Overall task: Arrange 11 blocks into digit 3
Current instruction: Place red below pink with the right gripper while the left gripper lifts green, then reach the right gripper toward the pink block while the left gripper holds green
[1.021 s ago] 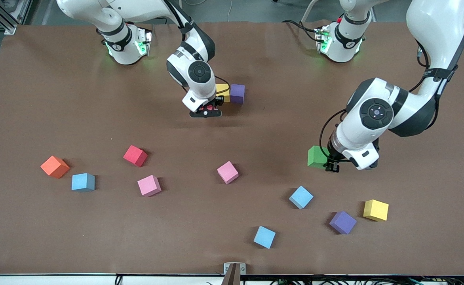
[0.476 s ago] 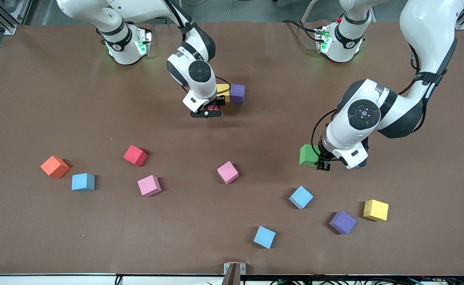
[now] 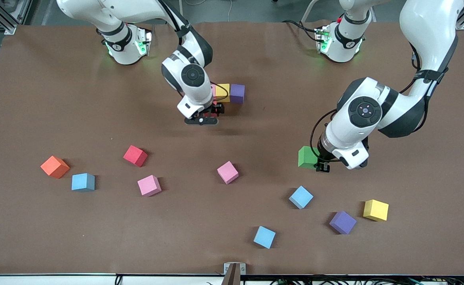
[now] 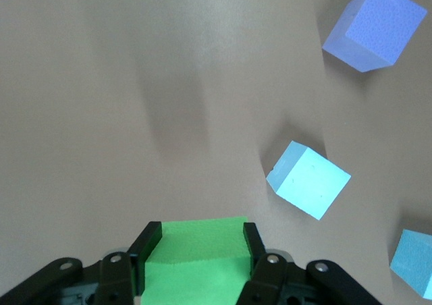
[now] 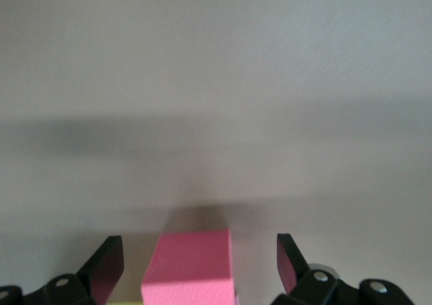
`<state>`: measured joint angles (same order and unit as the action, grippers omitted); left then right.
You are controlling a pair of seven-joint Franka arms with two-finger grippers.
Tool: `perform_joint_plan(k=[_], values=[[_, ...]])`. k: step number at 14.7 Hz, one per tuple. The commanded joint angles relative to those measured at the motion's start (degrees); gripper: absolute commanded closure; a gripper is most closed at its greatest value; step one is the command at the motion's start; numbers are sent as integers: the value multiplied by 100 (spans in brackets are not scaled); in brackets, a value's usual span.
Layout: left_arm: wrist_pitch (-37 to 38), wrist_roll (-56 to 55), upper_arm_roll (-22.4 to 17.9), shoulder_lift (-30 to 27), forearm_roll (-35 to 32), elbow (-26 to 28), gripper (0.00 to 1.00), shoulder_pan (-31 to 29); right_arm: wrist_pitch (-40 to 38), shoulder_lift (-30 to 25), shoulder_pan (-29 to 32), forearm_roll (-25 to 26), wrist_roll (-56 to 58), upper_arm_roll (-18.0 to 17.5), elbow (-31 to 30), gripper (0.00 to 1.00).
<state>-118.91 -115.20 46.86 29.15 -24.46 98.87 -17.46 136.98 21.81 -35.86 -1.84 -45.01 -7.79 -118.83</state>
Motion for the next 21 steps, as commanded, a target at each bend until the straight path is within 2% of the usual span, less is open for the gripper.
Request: perform_joint_plan(k=[1, 6, 12, 17, 21], values=[[123, -107, -11, 46, 12, -105, 98, 67, -258, -247, 516, 105, -43, 58, 122, 0], [123, -213, -19, 64, 12, -114, 98, 155, -796, -159, 1905, 113, 642, 67, 904, 0], [123, -319, -28, 99, 12, -96, 98, 191, -796, 526, 2733, 149, 660, 76, 2003, 0], [140, -424, -37, 99, -14, -87, 98, 199, -804, 579, 3339, 105, 678, 58, 2136, 0], [158, -774, -125, 161, -400, -70, 98, 392, -743, 632, 3332, 192, 775, 67, 2153, 0]])
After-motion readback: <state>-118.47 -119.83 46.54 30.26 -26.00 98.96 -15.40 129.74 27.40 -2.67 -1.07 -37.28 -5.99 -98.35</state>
